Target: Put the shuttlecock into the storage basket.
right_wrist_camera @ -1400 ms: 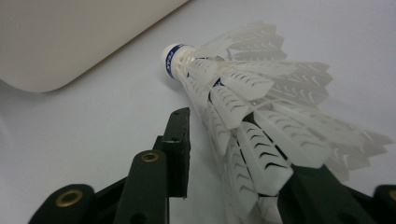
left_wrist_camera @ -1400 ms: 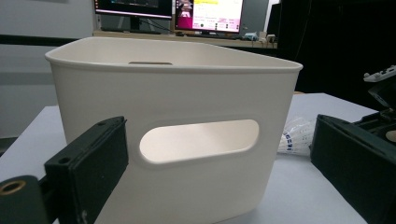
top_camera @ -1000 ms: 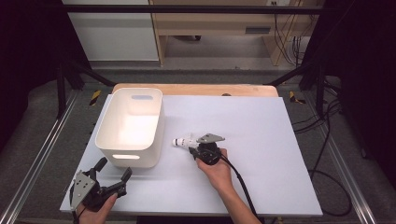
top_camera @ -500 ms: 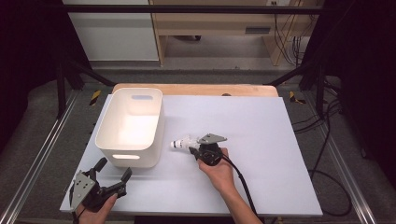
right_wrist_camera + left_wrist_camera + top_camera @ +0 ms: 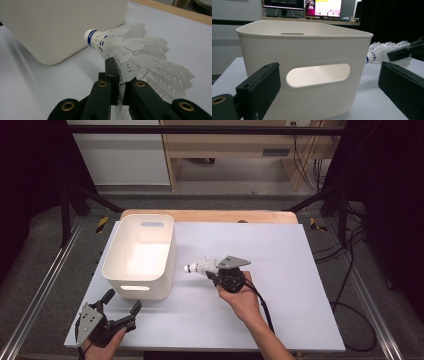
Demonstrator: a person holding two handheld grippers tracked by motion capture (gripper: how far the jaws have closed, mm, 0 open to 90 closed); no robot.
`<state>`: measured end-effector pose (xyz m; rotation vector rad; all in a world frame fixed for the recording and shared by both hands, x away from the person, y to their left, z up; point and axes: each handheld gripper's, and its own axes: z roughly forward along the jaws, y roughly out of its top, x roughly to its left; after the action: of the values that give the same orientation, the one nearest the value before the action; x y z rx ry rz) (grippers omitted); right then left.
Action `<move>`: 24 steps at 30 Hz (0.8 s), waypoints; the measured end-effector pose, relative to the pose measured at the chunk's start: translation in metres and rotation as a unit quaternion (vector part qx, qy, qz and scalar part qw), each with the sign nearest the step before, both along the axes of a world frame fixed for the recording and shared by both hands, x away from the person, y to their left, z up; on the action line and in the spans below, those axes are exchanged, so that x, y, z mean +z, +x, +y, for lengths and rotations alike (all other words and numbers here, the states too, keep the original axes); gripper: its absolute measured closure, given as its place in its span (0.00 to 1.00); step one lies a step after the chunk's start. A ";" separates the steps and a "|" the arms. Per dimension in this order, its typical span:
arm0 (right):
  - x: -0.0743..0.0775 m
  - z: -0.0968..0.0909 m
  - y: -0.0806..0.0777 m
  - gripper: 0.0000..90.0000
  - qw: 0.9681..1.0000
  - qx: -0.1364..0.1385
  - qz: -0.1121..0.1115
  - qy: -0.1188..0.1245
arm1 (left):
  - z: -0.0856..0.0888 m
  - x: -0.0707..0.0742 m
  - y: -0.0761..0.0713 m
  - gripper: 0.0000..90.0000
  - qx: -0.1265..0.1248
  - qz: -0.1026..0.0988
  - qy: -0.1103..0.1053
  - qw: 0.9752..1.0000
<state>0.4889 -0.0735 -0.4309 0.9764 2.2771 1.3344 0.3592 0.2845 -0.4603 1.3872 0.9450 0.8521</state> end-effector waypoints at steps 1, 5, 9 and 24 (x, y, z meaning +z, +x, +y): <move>0.005 -0.001 0.000 0.99 1.000 0.000 -0.003 -0.003 | 0.000 0.000 0.000 0.05 0.000 0.000 0.000 1.000; 0.023 -0.005 0.002 0.99 1.000 0.000 -0.018 -0.009 | 0.001 0.000 0.000 0.05 0.002 0.001 0.000 1.000; 0.041 -0.006 0.005 0.99 1.000 -0.005 -0.029 -0.009 | 0.000 0.000 0.000 0.05 0.000 0.000 0.000 1.000; 0.110 0.022 0.030 0.99 0.998 0.009 -0.058 -0.019 | -0.002 0.000 0.001 0.05 -0.005 -0.001 0.004 1.000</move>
<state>0.5189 -0.0517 -0.3210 0.8440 2.2213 1.3139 0.3599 0.2829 -0.4601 1.3958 0.9340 0.8508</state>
